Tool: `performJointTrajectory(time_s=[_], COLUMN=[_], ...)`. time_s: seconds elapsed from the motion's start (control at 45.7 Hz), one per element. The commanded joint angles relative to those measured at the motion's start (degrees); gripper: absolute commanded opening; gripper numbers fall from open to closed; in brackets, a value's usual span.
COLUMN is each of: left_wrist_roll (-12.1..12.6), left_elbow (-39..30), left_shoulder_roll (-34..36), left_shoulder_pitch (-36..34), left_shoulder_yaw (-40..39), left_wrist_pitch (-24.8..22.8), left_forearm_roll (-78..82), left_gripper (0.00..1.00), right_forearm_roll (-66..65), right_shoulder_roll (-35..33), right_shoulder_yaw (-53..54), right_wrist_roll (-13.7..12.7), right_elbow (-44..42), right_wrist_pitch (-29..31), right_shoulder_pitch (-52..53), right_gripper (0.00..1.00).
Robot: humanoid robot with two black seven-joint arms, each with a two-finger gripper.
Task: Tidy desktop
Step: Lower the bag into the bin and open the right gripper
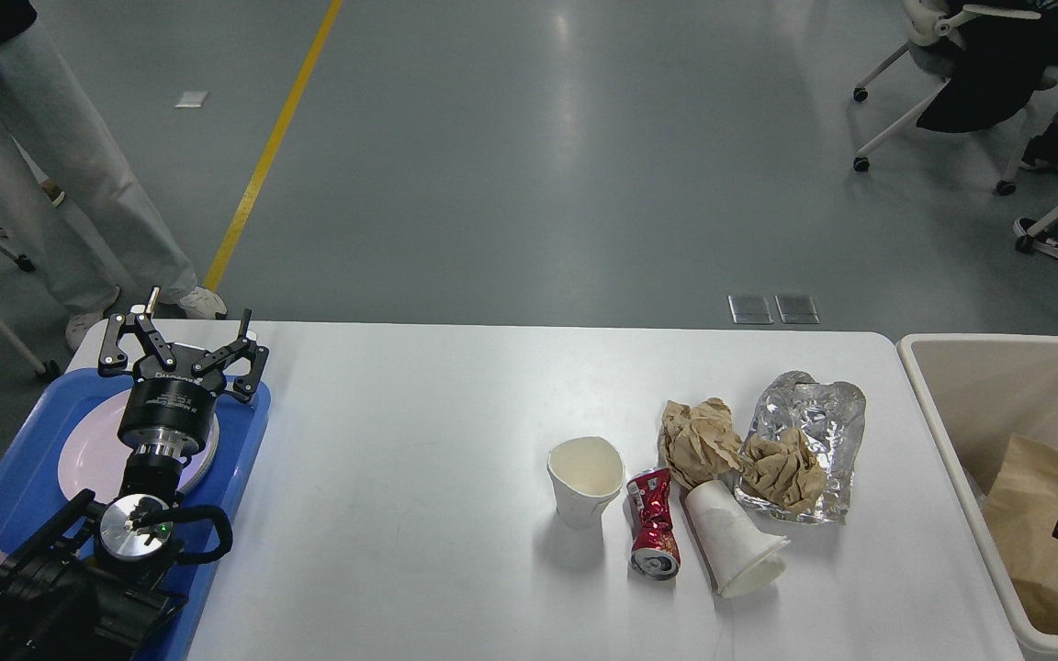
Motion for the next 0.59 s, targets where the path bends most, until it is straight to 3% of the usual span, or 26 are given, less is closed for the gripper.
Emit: performJointTrajectory(time_s=[0.0, 0.263, 0.285, 0.328, 0.35, 0.394, 0.569], left_wrist_roll=[0.0, 0.0, 0.0, 0.0, 0.0, 0.0, 0.0], left_elbow=[0.0, 0.0, 0.0, 0.0, 0.0, 0.0, 0.0], left_shoulder_roll=[0.0, 0.0, 0.0, 0.1, 0.0, 0.0, 0.0], left_shoulder_pitch=[0.0, 0.0, 0.1, 0.0, 0.0, 0.0, 0.0], left_shoulder_yaw=[0.0, 0.0, 0.0, 0.0, 0.0, 0.0, 0.0], left_wrist_pitch=[0.0, 0.0, 0.0, 0.0, 0.0, 0.0, 0.0], left_forearm_roll=[0.0, 0.0, 0.0, 0.0, 0.0, 0.0, 0.0], left_gripper=[0.96, 0.96, 0.96, 0.96, 0.96, 0.96, 0.96], right_forearm_roll=[0.0, 0.0, 0.0, 0.0, 0.0, 0.0, 0.0], right_shoulder_roll=[1.6, 2.2, 2.2, 2.1, 2.1, 2.2, 2.1], right_shoulder_yaw=[0.1, 0.1, 0.1, 0.1, 0.1, 0.1, 0.2], right_wrist_roll=[-0.1, -0.1, 0.0, 0.0, 0.0, 0.1, 0.3], right_elbow=[-0.3, -0.1, -0.1, -0.1, -0.1, -0.1, 0.2], right_wrist_pitch=[-0.5, -0.5, -0.6, -1.0, -1.8, -4.0, -6.1], right_shoulder_pitch=[-1.5, -2.2, -2.2, -2.2, -2.1, -2.1, -1.8], right_gripper=[0.0, 0.0, 0.07, 0.37, 0.62, 0.98, 1.0])
